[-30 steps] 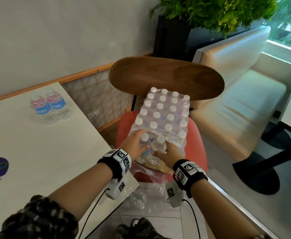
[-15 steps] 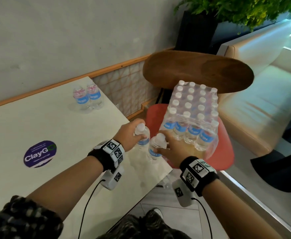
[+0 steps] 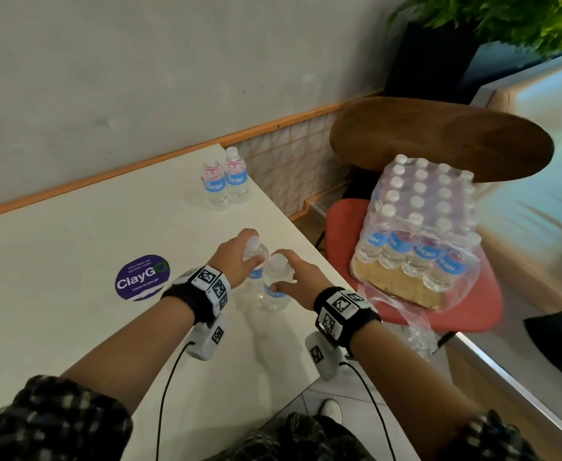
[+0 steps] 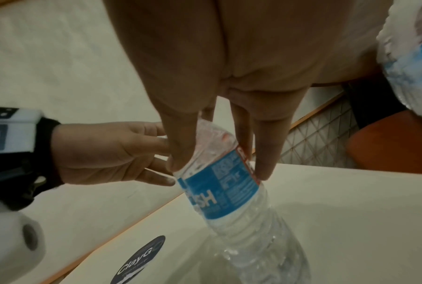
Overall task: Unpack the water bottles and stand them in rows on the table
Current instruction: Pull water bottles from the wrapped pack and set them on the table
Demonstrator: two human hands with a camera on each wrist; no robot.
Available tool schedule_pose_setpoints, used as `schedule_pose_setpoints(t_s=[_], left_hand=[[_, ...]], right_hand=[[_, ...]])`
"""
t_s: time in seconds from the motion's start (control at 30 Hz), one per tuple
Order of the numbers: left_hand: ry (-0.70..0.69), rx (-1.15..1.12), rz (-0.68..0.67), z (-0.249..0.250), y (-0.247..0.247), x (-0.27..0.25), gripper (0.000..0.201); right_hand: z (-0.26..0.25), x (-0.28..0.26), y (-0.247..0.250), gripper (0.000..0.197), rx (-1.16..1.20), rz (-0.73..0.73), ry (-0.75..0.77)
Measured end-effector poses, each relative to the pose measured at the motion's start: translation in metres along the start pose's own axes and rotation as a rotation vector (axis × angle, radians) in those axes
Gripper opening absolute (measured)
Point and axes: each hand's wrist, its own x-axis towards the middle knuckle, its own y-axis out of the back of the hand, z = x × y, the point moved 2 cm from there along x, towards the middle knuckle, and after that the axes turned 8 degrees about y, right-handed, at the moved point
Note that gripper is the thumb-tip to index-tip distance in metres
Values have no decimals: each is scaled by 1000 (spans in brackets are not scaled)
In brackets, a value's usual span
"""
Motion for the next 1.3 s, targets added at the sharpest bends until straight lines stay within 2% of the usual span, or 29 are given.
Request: schedule_pose_setpoints(t_s=[0.1, 0.2, 0.27, 0.33, 0.4, 0.53, 0.6, 0.77, 0.87, 0.9, 0.93, 1.0, 1.13, 1.23, 1.3], left_hand=[[-116, 67, 86, 15, 2, 1, 51], [-354, 153, 256, 54, -1, -2, 40], [-476, 148, 238, 85, -17, -4, 29], [-529, 154, 134, 113, -43, -5, 25], [-507, 231, 1, 136, -76, 1, 28], [-368, 375, -204, 173, -126, 23, 44], [-292, 438, -253, 185, -142, 39, 57], [-212, 443, -299, 196, -161, 63, 69], [-205, 387, -258, 197, -164, 66, 66], [-208, 371, -227, 199, -164, 66, 64], [-218, 355, -200, 201, -164, 65, 62], [-237, 323, -182, 207, -165, 60, 60], [-279, 273, -229, 218, -176, 56, 62], [-238, 266, -259, 221, -186, 58, 51], [-225, 242, -235, 222, -187, 60, 44]], right_hand=[[18, -9, 17, 65, -12, 24, -30], [49, -24, 53, 49, -55, 94, -171], [74, -36, 83, 44, -161, 140, -267], [99, -46, 110, 45, -165, 210, -370], [123, -52, 130, 51, -116, 286, -408], [153, -56, 160, 69, -40, 451, -366], [161, -53, 170, 65, 56, 472, -331], [164, -26, 186, 48, 270, 461, -291], [171, -14, 190, 61, 254, 463, -355], [171, -14, 190, 61, 199, 461, -373], [170, -17, 190, 52, 130, 456, -374], [171, -24, 185, 34, 46, 462, -309], [174, -44, 175, 38, 69, 482, -93], [173, -56, 180, 32, 206, 457, -91], [180, -63, 186, 36, 167, 490, -141]])
